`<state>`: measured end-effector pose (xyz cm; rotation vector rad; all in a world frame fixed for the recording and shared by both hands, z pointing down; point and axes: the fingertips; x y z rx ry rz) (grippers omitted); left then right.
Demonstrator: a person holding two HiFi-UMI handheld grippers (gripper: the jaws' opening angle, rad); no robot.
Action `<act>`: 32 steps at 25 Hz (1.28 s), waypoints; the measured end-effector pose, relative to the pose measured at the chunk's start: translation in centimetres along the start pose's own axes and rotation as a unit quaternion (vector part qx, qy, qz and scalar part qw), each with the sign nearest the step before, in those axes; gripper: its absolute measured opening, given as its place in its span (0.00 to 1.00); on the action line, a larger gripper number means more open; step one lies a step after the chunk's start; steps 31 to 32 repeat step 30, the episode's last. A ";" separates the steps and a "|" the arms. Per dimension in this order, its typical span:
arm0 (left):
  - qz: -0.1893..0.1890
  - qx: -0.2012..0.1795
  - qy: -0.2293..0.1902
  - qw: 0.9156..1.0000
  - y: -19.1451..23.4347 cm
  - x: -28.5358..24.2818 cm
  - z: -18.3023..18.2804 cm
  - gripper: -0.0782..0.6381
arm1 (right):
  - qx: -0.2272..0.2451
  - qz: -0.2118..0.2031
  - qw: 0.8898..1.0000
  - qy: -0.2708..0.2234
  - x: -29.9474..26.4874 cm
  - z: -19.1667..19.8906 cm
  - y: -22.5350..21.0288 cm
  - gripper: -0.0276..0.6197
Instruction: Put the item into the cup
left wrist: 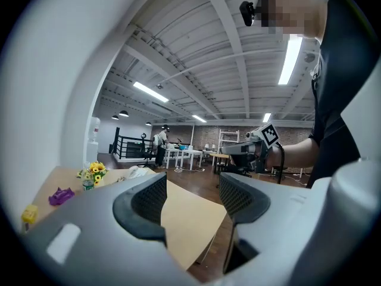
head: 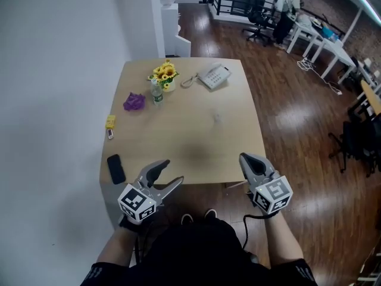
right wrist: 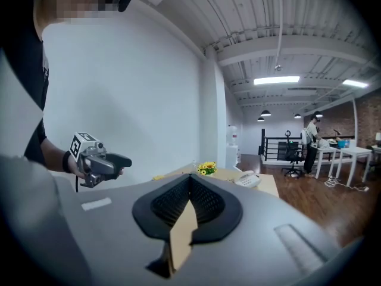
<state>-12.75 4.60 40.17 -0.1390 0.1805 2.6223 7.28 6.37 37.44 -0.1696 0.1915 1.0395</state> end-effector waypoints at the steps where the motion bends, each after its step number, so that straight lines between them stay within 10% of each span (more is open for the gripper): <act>1: -0.001 -0.001 -0.002 1.000 -0.2 0.4 -0.1 0.49 | 0.000 0.003 1.000 -0.003 0.6 -0.1 0.4 0.05; 32: -0.025 -0.020 -0.016 0.999 -3.6 0.4 -1.7 0.49 | 0.021 -0.048 0.999 -0.013 4.7 0.6 2.7 0.05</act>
Point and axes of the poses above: the fingertips, and each gripper's own axes: x backward along the fingers, y to its left, z out of its underside, and after that the axes turned 8 degrees about -z, right-handed
